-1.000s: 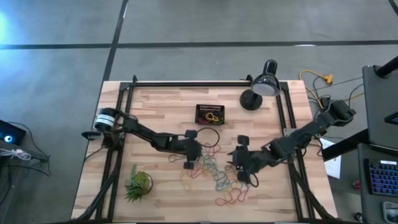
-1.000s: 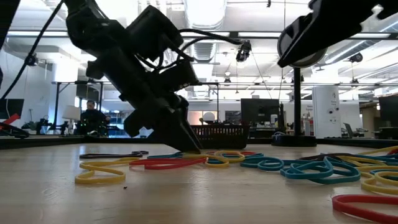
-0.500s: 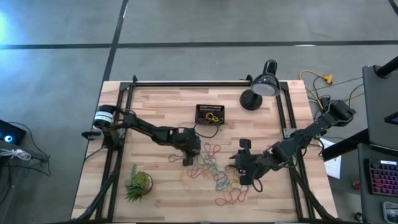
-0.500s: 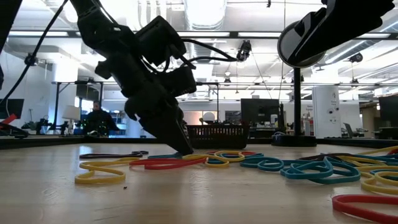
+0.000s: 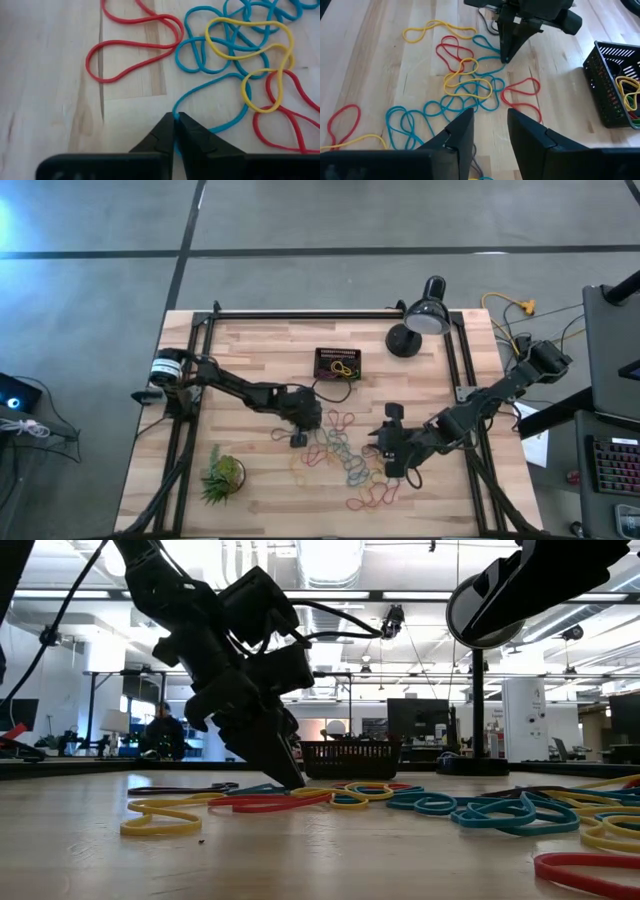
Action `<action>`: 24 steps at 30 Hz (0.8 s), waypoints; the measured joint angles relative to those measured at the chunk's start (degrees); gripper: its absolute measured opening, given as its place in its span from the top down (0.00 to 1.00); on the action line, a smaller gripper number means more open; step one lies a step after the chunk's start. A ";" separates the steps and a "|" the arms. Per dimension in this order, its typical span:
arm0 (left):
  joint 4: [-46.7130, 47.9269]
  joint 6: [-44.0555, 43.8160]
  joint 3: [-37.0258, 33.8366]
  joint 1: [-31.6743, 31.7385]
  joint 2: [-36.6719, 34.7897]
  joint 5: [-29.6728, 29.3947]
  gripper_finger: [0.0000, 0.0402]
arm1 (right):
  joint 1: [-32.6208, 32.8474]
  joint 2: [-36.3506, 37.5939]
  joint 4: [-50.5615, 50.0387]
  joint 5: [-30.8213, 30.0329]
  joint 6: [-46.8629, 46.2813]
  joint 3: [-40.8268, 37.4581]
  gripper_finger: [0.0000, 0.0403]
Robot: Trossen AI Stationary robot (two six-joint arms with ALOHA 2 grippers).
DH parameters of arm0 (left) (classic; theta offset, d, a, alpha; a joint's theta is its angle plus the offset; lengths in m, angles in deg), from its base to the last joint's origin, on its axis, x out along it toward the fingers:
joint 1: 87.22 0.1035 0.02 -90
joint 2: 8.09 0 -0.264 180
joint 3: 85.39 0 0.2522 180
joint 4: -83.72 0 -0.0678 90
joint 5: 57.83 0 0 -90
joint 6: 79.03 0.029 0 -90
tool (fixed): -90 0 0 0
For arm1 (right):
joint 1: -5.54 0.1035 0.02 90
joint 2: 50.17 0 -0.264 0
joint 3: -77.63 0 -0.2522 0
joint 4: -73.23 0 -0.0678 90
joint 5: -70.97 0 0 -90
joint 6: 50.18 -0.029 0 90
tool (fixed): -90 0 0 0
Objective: Pick and place rubber bands into bin
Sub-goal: Put the blue rubber band into the basket
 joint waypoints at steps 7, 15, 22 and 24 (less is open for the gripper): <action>1.87 1.61 -0.26 -0.99 -4.71 -3.99 1.00 | 0.00 0.00 -0.12 -0.01 0.00 0.00 0.73; -0.07 7.13 -0.17 -1.67 -13.09 -12.49 1.00 | -0.02 0.00 -0.28 -0.27 0.09 -0.02 0.74; -6.08 15.73 -0.07 -0.09 -16.97 -20.47 1.00 | -0.02 0.00 -0.13 -0.32 0.07 -0.18 0.76; -8.38 17.63 0.17 1.27 -16.99 -21.63 1.00 | -0.02 0.00 0.02 -0.32 0.05 -0.20 0.77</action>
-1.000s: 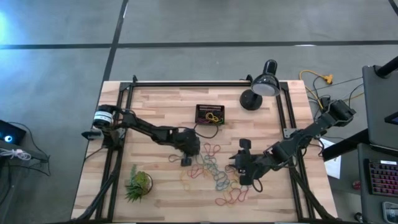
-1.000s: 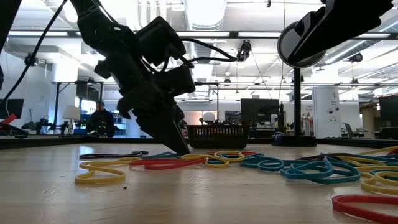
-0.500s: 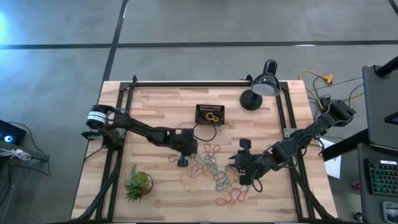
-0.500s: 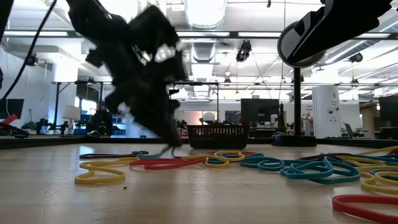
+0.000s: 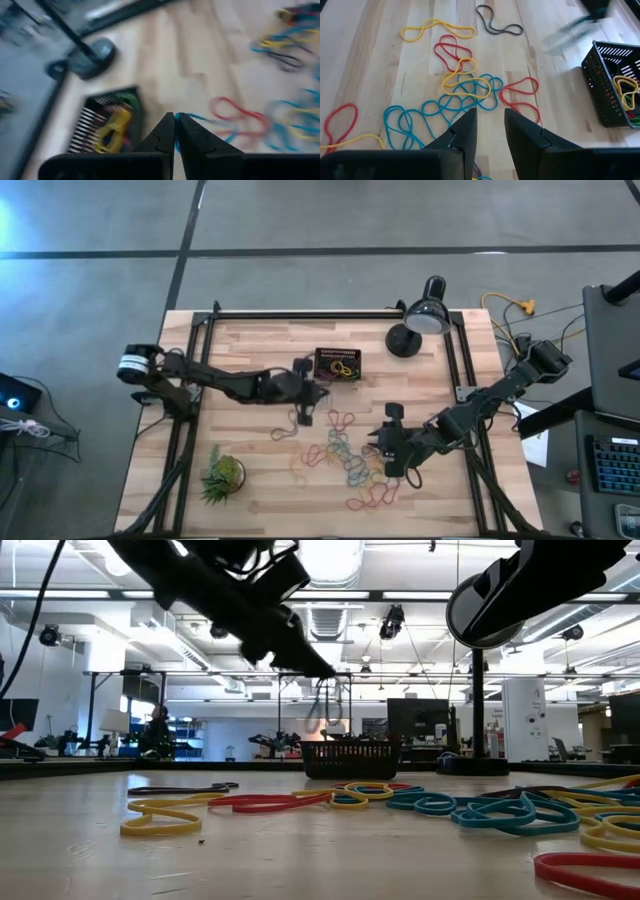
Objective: Pick and place rubber bands into bin
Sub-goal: Put the blue rubber band into the basket
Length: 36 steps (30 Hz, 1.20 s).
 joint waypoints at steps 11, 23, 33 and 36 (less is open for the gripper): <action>-11.02 5.92 1.67 12.51 3.03 -0.49 1.00 | 0.00 0.00 0.66 -0.04 0.15 -0.10 0.76; -10.79 1.18 2.42 18.18 10.41 6.86 1.00 | 0.00 0.00 0.68 -0.04 0.17 -0.31 0.79; -10.71 -0.17 5.38 18.29 15.26 7.67 0.80 | 0.00 0.00 1.12 -0.02 0.17 -0.64 0.78; -10.60 -0.29 5.48 18.29 14.42 7.66 0.72 | 0.00 0.00 1.02 -0.02 0.17 -0.99 0.80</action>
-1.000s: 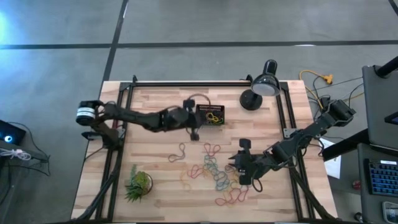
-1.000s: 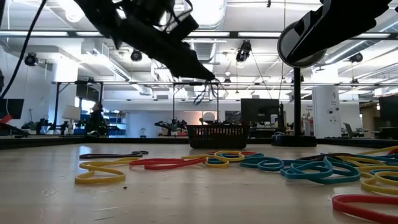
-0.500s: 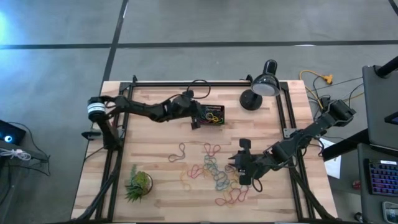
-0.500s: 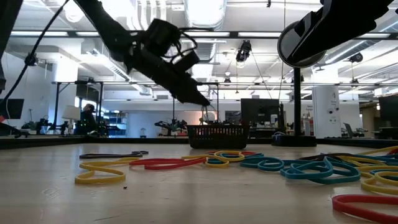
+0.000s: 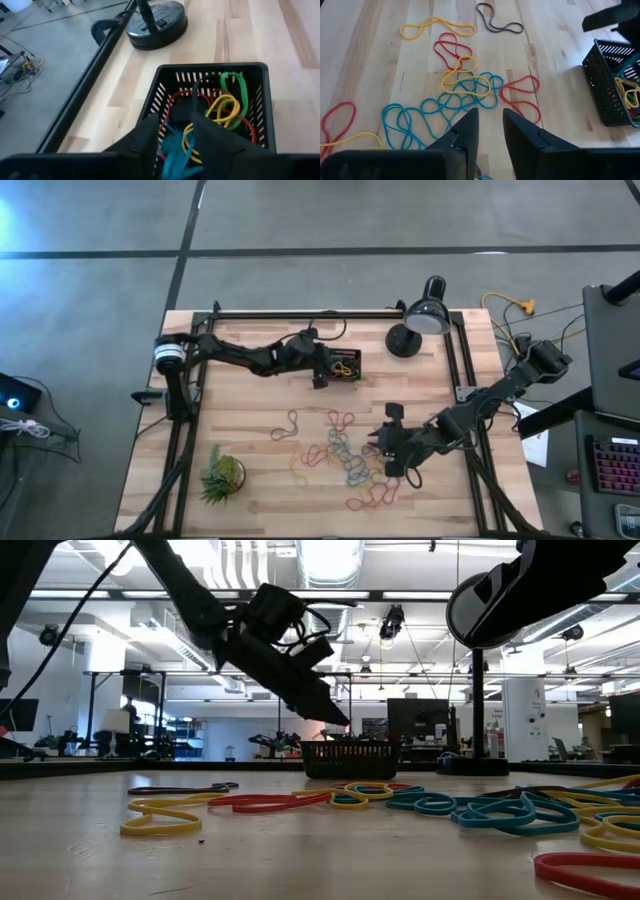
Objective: Pick and place rubber bands into bin
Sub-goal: Put the blue rubber band into the basket, then put the yellow rubber band into the basket
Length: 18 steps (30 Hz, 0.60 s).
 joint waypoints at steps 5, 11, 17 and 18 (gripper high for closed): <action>3.15 -1.35 -0.02 -0.05 -2.73 -0.10 0.64 | -0.01 0.00 -0.10 0.02 0.00 -0.99 0.81; 13.54 -5.93 -0.33 -1.83 -8.16 0.85 0.62 | -0.02 0.00 0.00 0.04 -2.38 -3.58 0.81; 25.55 -9.78 -2.65 -8.76 -15.24 4.41 0.62 | -0.02 0.02 0.10 0.11 -9.45 -8.24 0.79; 25.59 -10.31 -3.30 -10.30 -16.19 4.57 0.62 | -0.02 0.02 0.01 0.26 -11.14 -9.08 0.78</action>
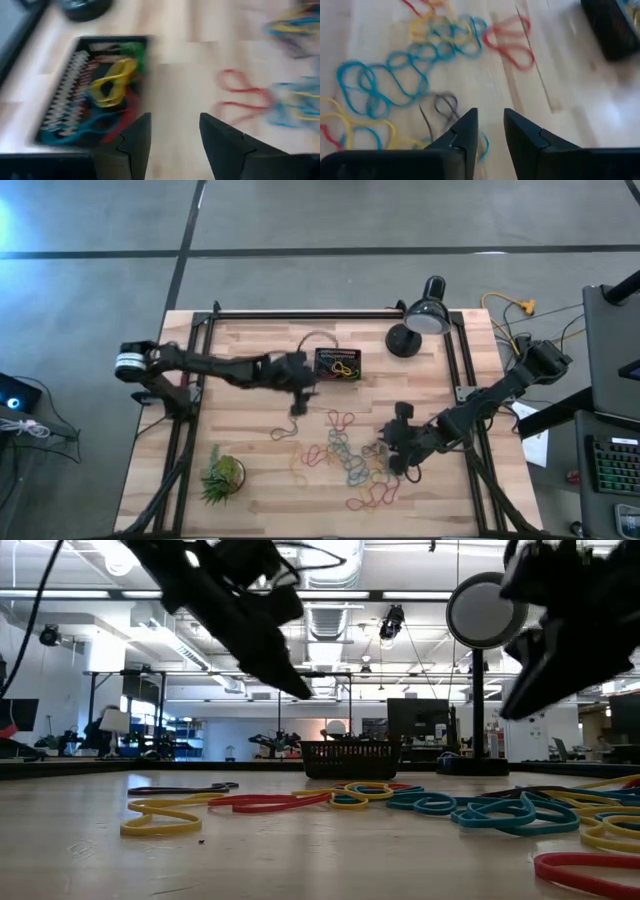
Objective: Pick and place rubber bands into bin
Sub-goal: Put the yellow rubber band into the basket
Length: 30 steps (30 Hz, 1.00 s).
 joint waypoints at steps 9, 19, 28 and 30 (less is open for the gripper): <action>-3.68 -0.35 -8.74 -13.35 -8.13 -2.04 0.62 | 0.02 0.09 -0.15 9.08 -13.91 -3.57 0.70; -8.22 -1.77 -11.91 -15.24 -10.89 -4.24 0.62 | 0.56 -2.60 1.67 12.87 -18.53 -4.06 0.68; -8.32 -1.75 -11.97 -15.23 -10.56 -5.64 0.62 | 0.79 -6.31 2.58 15.54 -20.44 -4.29 0.71; -8.08 -1.75 -12.03 -15.24 -10.56 -5.71 0.62 | 0.74 -6.67 2.14 15.54 -19.97 -4.04 0.72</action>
